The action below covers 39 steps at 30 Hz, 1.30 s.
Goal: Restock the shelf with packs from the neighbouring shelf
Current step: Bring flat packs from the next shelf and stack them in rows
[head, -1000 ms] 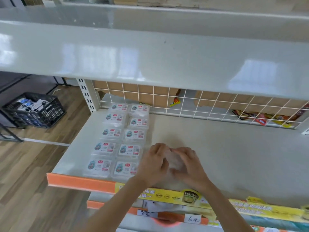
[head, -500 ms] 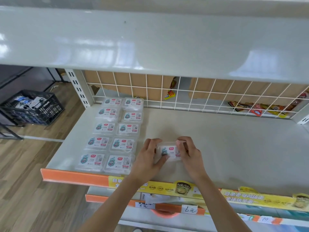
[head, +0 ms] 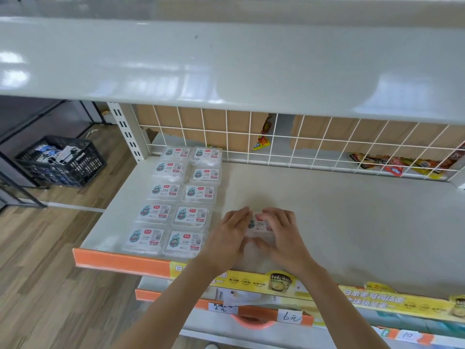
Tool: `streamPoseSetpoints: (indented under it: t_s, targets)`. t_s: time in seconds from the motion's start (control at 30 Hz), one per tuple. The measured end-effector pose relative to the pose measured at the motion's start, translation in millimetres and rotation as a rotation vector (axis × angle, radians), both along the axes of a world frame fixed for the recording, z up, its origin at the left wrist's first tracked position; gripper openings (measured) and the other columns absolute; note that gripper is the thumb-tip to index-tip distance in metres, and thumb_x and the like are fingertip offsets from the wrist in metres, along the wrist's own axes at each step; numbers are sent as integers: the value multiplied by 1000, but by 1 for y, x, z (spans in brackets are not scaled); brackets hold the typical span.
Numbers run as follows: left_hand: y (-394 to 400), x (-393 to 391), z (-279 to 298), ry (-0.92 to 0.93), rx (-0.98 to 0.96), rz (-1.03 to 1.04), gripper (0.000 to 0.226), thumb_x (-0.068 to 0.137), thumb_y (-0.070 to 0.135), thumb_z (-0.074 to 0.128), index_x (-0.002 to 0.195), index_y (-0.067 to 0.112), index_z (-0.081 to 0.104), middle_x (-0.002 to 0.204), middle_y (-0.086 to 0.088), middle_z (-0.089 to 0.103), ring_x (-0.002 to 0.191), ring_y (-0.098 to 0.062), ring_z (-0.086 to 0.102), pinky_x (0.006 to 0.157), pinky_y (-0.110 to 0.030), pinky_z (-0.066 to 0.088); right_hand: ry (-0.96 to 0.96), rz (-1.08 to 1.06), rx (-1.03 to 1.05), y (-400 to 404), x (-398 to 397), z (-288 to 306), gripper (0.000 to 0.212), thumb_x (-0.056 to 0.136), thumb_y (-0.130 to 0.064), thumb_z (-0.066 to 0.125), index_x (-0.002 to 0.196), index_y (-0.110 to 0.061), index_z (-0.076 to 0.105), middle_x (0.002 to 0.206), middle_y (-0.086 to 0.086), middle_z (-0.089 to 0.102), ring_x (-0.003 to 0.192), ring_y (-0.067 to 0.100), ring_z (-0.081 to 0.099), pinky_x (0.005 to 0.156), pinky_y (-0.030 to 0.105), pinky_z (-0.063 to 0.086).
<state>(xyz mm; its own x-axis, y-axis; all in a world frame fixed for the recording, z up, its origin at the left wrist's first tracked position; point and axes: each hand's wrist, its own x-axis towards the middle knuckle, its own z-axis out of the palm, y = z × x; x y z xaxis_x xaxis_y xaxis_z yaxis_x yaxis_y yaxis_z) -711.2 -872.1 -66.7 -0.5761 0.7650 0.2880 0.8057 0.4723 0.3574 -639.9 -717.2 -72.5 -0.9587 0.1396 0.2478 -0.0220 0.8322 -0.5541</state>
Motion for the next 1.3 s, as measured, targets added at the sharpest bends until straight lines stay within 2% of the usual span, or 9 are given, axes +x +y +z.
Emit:
streamPoseSetpoints:
  t_s: [0.1, 0.23, 0.37, 0.53, 0.77, 1.03, 1.1, 1.2, 1.3]
  targets:
    - [-13, -16, 16, 81, -48, 51, 45, 75, 11, 71, 119, 7, 59, 128, -14, 53, 116, -33, 51, 93, -46, 46, -53, 16, 68, 4, -12, 10, 45, 76, -36, 69, 113, -17, 53, 113, -5, 45, 105, 11, 27, 88, 21, 34]
    - [-53, -41, 24, 60, 9, 223, 38, 69, 6, 75, 106, 8, 65, 111, -15, 60, 97, -37, 59, 77, -48, 52, 46, 32, 49, -10, -45, 35, 43, 77, -33, 71, 112, -15, 53, 110, -2, 49, 103, 16, 32, 81, 22, 36]
    - [-86, -53, 22, 52, -40, 315, 18, 76, 14, 70, 94, 11, 69, 102, -7, 63, 94, -33, 57, 74, -47, 52, 107, 44, 68, -38, -91, 50, 45, 76, -31, 72, 110, -10, 52, 109, 2, 53, 104, 19, 36, 82, 28, 43]
    - [-88, -59, 26, 13, -136, 275, 26, 90, 24, 53, 112, 15, 64, 117, 0, 55, 109, -23, 47, 88, -37, 43, 65, 4, 211, -61, -142, 41, 46, 81, -30, 66, 117, -7, 48, 122, 8, 49, 115, 25, 35, 96, 30, 35]
    - [-90, -63, 27, 71, -262, 202, 31, 95, 29, 42, 119, 15, 56, 124, -2, 48, 113, -23, 41, 91, -36, 40, -16, -60, 235, -78, -164, 35, 47, 88, -26, 57, 128, -8, 42, 134, 7, 40, 124, 24, 29, 103, 31, 31]
    - [-90, -72, 30, 130, -353, 90, 37, 94, 32, 41, 126, 15, 49, 133, -4, 41, 119, -25, 38, 96, -35, 37, -54, -70, 188, -62, -105, 52, 42, 90, -19, 52, 129, -9, 42, 129, 7, 46, 119, 23, 38, 97, 33, 37]
    - [-79, -71, 36, 156, -328, 25, 32, 90, 29, 49, 117, 13, 57, 124, -7, 49, 114, -28, 45, 94, -38, 41, -124, -99, 182, -54, -78, 51, 42, 90, -18, 51, 130, -11, 41, 128, 5, 48, 118, 21, 39, 96, 34, 38]
    - [-49, -58, 43, 189, -269, -111, 28, 79, 34, 48, 83, 14, 68, 88, -5, 62, 81, -27, 62, 70, -38, 54, -174, -134, 224, -38, -35, 48, 40, 88, -14, 49, 127, -11, 46, 122, 6, 52, 115, 22, 43, 94, 36, 40]
    - [-12, -31, 41, 249, -262, -188, 35, 72, 41, 39, 75, 21, 67, 76, 2, 60, 68, -20, 61, 57, -31, 53, -55, -111, 448, -15, 14, 43, 35, 67, -11, 64, 102, -10, 61, 91, 5, 61, 86, 25, 58, 67, 34, 52]
